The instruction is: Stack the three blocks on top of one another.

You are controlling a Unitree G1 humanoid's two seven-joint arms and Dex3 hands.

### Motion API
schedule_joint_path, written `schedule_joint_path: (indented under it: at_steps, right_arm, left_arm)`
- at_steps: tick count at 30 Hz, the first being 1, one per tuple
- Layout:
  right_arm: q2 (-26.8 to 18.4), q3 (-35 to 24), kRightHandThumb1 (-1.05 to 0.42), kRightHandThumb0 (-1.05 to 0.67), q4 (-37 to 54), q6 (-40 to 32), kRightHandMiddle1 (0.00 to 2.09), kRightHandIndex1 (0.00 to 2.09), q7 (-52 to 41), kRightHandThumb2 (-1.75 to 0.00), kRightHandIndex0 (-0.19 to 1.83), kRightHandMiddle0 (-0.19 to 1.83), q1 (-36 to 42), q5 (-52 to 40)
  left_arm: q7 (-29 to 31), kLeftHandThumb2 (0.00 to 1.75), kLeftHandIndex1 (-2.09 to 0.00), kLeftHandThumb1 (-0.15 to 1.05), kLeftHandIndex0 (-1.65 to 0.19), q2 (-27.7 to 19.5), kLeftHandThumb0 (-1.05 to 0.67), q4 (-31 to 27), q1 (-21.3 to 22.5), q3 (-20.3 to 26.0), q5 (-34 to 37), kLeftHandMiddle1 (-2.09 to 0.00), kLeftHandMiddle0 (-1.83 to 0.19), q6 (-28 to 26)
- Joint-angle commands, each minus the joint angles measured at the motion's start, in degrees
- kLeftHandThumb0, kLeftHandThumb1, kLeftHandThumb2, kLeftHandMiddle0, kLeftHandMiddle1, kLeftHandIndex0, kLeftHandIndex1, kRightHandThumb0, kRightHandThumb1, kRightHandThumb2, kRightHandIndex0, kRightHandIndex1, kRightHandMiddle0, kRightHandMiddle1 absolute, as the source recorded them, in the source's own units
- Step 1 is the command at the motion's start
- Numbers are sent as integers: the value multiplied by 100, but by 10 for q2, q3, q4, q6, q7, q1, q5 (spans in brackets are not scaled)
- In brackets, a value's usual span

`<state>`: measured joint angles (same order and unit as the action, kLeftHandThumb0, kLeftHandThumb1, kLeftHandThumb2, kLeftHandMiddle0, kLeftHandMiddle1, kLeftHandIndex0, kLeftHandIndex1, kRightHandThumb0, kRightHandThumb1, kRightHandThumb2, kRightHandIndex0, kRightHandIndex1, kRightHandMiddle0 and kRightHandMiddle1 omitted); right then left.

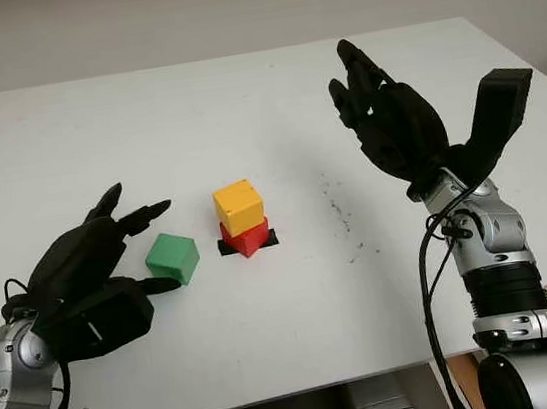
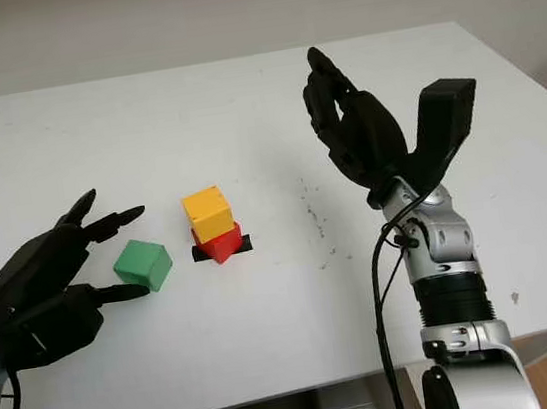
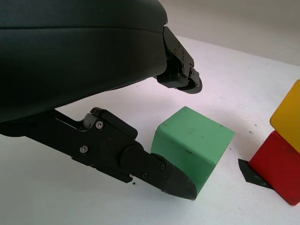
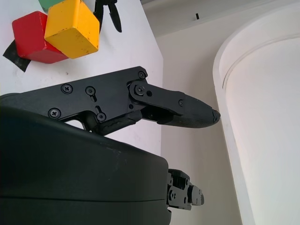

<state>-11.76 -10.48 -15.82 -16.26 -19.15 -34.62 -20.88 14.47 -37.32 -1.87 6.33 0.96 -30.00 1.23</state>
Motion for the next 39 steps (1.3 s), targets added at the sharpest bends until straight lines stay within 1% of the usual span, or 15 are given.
schedule_joint_path:
  at_steps: [1,8,14,15,17,18,19,21,24,27,30,31,34,35,39]
  right_arm:
    - [-1,-4,-105,-56,15,-3,6,5,-2,-61,-15,-3,0,-5]
    - [-3,-3,-105,-57,17,-1,6,5,-1,-61,-16,-4,0,-1]
    - [-2,-4,-105,-56,17,-1,6,5,0,-62,-15,-5,1,-2]
    - [-2,-4,-105,-56,16,0,5,5,-2,-62,-16,-5,1,-4]
    - [-4,-4,-105,-56,14,2,5,5,-6,-63,-16,-6,1,-3]
    - [-4,-4,-105,-56,15,0,5,5,-6,-63,-17,-6,0,-3]
    - [-4,-4,-105,-56,16,-1,5,5,-6,-63,-16,-6,0,-3]
    - [-3,-4,-105,-56,16,-2,5,5,-5,-62,-16,-5,-1,-2]
    - [-1,-4,-105,-56,19,-5,6,5,1,-62,-16,-5,-1,-2]
    - [0,-3,-105,-55,18,-4,6,5,1,-63,-16,-5,0,-2]
    - [-2,-3,-105,-55,17,-3,5,5,-3,-63,-17,-6,1,-3]
    - [-1,-3,-105,-55,17,-3,5,5,-4,-63,-17,-6,1,-4]
    - [0,-5,-105,-55,17,-5,5,5,-1,-62,-16,-5,1,-4]
    - [0,-4,-105,-55,18,-5,6,5,0,-61,-16,-5,1,-3]
    - [0,-1,-105,-55,18,2,6,5,0,-62,-16,-5,2,2]
  left_arm:
    - [1,6,-9,89,-41,-3,-57,7,13,-4,6,-6,9,3]
    - [12,6,-10,91,-47,-9,-57,23,21,-13,8,-6,9,6]
    - [18,7,-18,94,-64,-7,-49,27,21,-14,9,-7,3,9]
    - [17,7,-22,95,-69,-6,-48,28,21,-14,9,-8,0,8]
    - [14,6,-54,97,-62,-3,-46,28,20,-14,8,-6,-6,6]
    - [12,6,-76,97,-57,-3,-44,28,19,-14,7,-6,-9,7]
    - [10,6,-90,98,-54,-3,-44,28,18,-15,6,-6,-11,7]
    - [6,5,-107,98,-51,-4,-44,29,17,-15,5,-6,-14,12]
    - [6,5,-117,99,-47,-4,-43,28,15,-14,7,-6,-16,12]
    - [12,5,-124,99,-43,3,-41,25,12,-5,29,-6,-17,5]
    - [17,5,-129,98,-40,13,-40,22,8,8,66,-6,-18,-2]
    - [18,5,-134,98,-38,18,-39,19,6,14,81,-6,-18,-7]
    - [19,5,-141,97,-36,30,-38,13,2,30,122,-6,-20,-18]
    - [21,5,-148,97,-32,36,-37,11,0,37,139,-6,-20,-22]
    - [26,5,-155,97,-30,47,-35,9,-6,60,192,-6,-23,-26]
